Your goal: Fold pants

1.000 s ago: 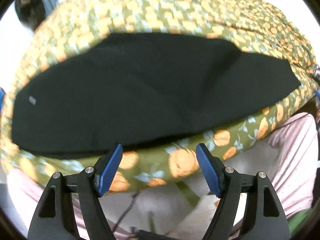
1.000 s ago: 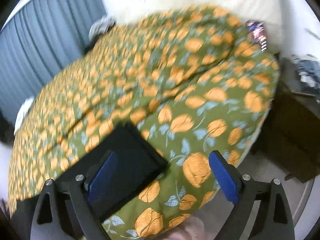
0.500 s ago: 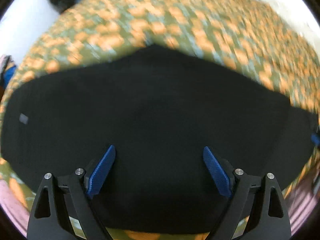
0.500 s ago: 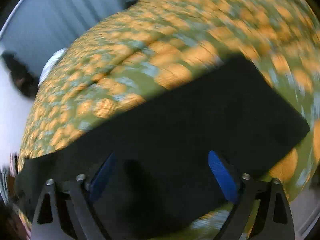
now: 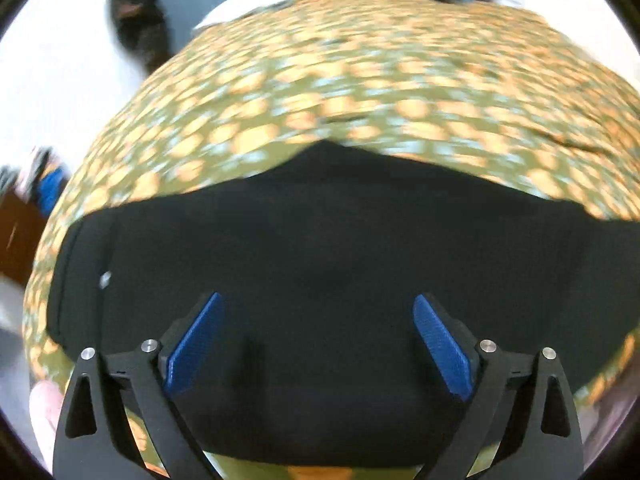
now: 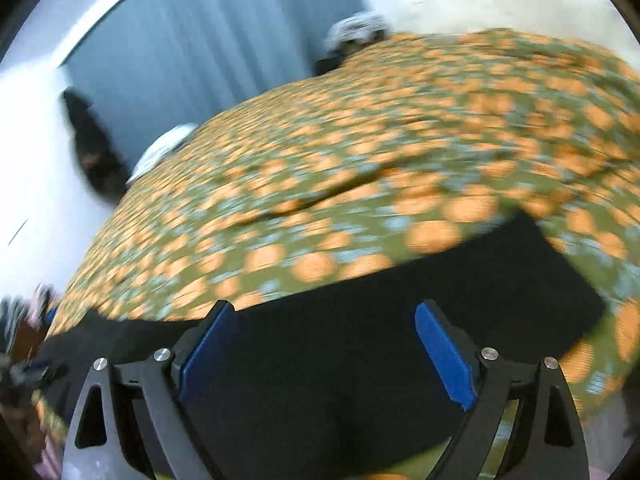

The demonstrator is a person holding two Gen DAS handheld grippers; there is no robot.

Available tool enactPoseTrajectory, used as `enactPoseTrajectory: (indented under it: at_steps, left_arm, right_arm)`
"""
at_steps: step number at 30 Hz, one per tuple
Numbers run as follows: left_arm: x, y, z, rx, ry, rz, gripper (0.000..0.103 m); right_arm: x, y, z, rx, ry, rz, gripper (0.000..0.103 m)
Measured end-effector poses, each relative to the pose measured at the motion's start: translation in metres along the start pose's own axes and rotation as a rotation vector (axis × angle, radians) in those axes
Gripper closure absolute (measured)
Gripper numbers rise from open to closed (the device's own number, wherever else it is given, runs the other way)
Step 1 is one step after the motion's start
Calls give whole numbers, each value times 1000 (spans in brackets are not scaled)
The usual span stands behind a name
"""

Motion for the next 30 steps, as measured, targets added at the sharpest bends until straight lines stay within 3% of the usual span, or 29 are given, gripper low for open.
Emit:
enactPoseTrajectory:
  at_steps: [2, 4, 7, 10, 13, 16, 19, 23, 26, 30]
  left_arm:
    - [-22, 12, 8, -20, -19, -60, 6]
    - [-39, 25, 17, -55, -37, -112, 6]
    - [-42, 43, 23, -91, -56, -118, 6]
    - [-37, 49, 22, -89, -78, -70, 6]
    - [-32, 46, 19, -91, -77, -81, 6]
    - [-26, 37, 9, -55, -42, -94, 6]
    - [-12, 28, 1, -15, -38, -66, 6]
    - [8, 40, 14, -73, -26, -11, 6]
    - [11, 47, 19, -85, -46, 15, 5]
    - [-10, 47, 9, -82, -48, -51, 5]
  right_arm:
    - [-18, 8, 25, -67, -27, -30, 11]
    - [-16, 16, 47, -145, 0, -30, 11]
    - [21, 24, 73, -197, 96, 50, 11]
    - [56, 21, 69, -141, 102, 150, 13]
    - [68, 18, 53, -101, 184, 122, 13]
    - [59, 6, 25, 5, 132, 141, 13]
    - [32, 2, 10, 50, 91, 88, 12]
    - [20, 29, 23, -41, 104, 45, 8]
    - [45, 47, 43, -146, 145, 143, 8]
    - [57, 43, 44, -115, 80, 218, 8]
Point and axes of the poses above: each gripper's, at about its wrist camera, not at the fingertips, and z roughly the way its jaws point, x to its right, y to its underside, the point moved 9 cm from there along z, roughly the way its jaws point, and after that the axes turned 9 degrees about z, right-handed, at the moved point
